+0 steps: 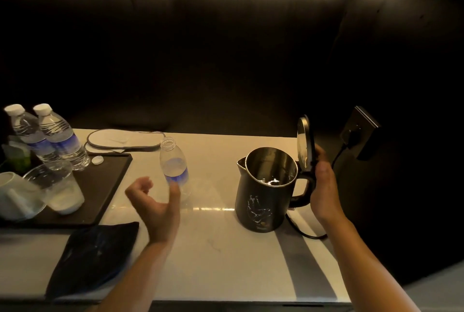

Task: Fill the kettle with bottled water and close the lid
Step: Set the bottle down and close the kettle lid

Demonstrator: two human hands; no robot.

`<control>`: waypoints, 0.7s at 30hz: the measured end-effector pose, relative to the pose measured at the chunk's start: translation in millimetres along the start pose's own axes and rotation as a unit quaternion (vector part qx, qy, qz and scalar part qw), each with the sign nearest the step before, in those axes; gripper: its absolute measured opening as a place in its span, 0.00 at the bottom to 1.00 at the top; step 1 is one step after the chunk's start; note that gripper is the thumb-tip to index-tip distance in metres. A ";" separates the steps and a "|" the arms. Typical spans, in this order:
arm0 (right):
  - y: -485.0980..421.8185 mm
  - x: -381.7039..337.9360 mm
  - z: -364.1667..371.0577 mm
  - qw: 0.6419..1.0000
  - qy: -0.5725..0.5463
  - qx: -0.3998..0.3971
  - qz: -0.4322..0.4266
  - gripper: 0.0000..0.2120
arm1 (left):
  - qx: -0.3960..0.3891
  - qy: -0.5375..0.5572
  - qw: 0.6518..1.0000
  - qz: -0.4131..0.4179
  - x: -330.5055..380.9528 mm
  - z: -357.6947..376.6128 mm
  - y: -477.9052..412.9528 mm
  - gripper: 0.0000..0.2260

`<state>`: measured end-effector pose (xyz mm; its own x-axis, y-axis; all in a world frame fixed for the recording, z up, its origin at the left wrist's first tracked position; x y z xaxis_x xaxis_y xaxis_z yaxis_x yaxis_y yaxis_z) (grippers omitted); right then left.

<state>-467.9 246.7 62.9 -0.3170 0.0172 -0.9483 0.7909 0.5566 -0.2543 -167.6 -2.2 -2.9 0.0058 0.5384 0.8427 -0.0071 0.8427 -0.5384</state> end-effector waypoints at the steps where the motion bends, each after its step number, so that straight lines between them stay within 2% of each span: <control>1: -2.4 -4.2 -1.4 1.000 0.006 -0.010 -0.004 0.37 | -0.035 0.004 0.999 0.009 7.2 13.3 9.8 0.20; 3: -8.6 -13.0 -0.2 0.999 0.028 -0.041 -0.011 0.37 | -0.167 0.012 0.986 -0.012 16.1 57.7 27.1 0.17; 5: -14.0 -19.2 3.0 0.996 0.044 -0.074 -0.012 0.37 | -0.315 0.034 0.947 -0.055 24.2 105.6 45.8 0.17; 6: -15.7 -22.0 5.0 0.995 0.051 -0.087 -0.014 0.35 | -0.369 0.058 0.924 -0.082 27.8 124.8 55.1 0.17; 8: -16.4 -28.2 10.0 0.990 0.083 -0.111 -0.032 0.30 | -0.430 0.109 0.888 -0.120 33.5 149.5 70.3 0.16; 11: -16.0 -32.1 22.8 0.966 0.201 -0.145 -0.076 0.33 | -0.446 0.140 0.874 -0.131 35.2 160.6 81.2 0.14; 14: -18.7 -28.7 33.8 0.918 0.345 -0.157 -0.119 0.37 | -0.441 0.132 0.876 -0.145 32.5 161.6 83.8 0.14; 21: -24.5 -19.1 34.3 0.886 0.417 -0.156 -0.131 0.37 | -0.454 0.127 0.871 -0.137 34.6 161.7 83.1 0.20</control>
<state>-463.2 204.3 80.7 -0.8477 0.3887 -0.3610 0.4911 0.8324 -0.2568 -329.7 86.0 -17.1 0.1052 0.2028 0.9736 0.8228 0.5320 -0.1997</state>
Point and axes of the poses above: each hand's wrist, its own y-axis away from the middle knuckle, its own z-axis out of the palm, x = y × z, the point moved 9 cm from there along -y, towards the middle knuckle, and after that the axes turned 5 degrees about z, right-handed, at the moved point
